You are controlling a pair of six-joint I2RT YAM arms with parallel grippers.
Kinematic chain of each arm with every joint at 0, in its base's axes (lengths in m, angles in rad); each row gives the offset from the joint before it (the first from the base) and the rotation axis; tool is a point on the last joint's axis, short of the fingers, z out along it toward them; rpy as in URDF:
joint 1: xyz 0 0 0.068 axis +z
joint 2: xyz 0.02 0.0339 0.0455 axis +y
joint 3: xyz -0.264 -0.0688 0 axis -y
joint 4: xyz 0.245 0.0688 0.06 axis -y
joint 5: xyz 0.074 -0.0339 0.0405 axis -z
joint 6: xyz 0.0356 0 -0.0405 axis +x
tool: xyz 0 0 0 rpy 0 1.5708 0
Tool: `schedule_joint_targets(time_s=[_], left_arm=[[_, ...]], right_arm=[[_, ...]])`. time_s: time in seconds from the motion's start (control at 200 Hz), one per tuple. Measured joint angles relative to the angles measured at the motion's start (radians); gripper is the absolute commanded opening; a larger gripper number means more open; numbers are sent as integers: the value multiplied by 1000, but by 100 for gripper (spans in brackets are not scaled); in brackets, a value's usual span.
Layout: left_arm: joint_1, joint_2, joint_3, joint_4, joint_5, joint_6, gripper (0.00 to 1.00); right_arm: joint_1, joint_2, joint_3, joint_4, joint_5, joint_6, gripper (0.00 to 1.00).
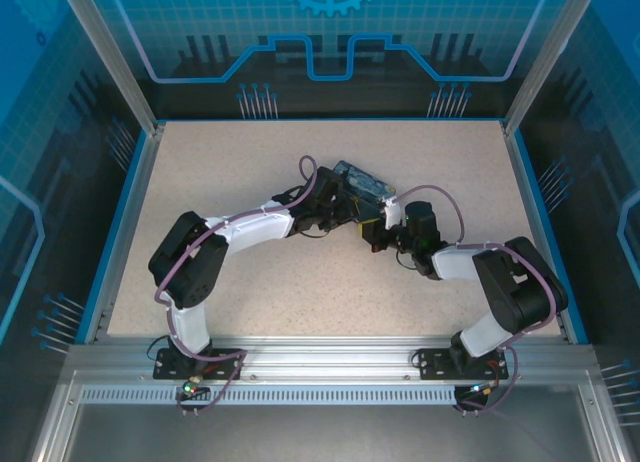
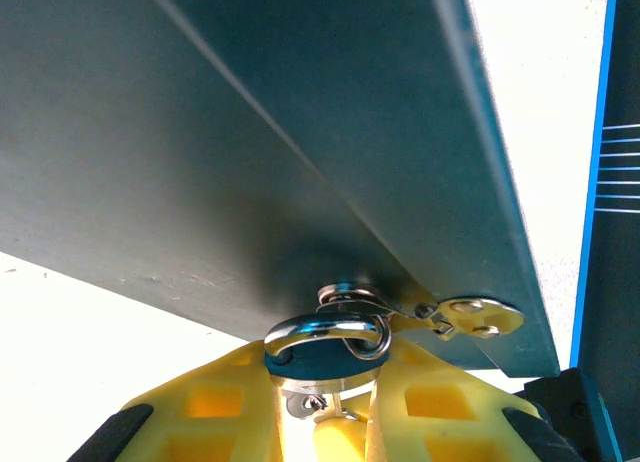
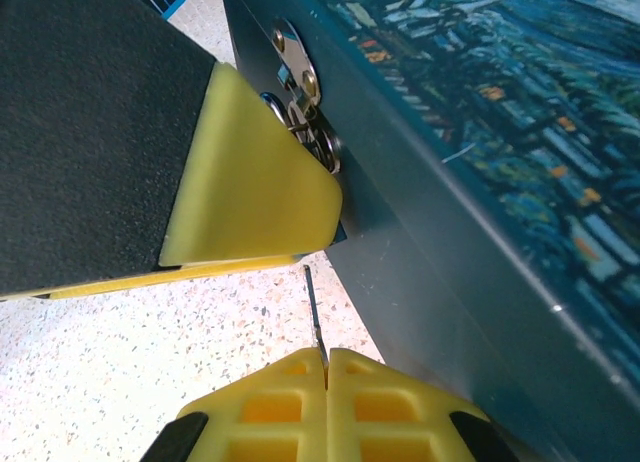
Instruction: Unlock the padlock with the key
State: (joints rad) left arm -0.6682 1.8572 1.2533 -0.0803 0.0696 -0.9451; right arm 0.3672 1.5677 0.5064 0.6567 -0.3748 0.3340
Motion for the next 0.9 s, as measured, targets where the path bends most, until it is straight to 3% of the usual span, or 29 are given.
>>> schedule_joint_targets(time_s=[0.9], left_arm=[[3,-3,-13,18,-1,-25,18]], right_arm=[[-2,10,38,-43,1,-17,0]])
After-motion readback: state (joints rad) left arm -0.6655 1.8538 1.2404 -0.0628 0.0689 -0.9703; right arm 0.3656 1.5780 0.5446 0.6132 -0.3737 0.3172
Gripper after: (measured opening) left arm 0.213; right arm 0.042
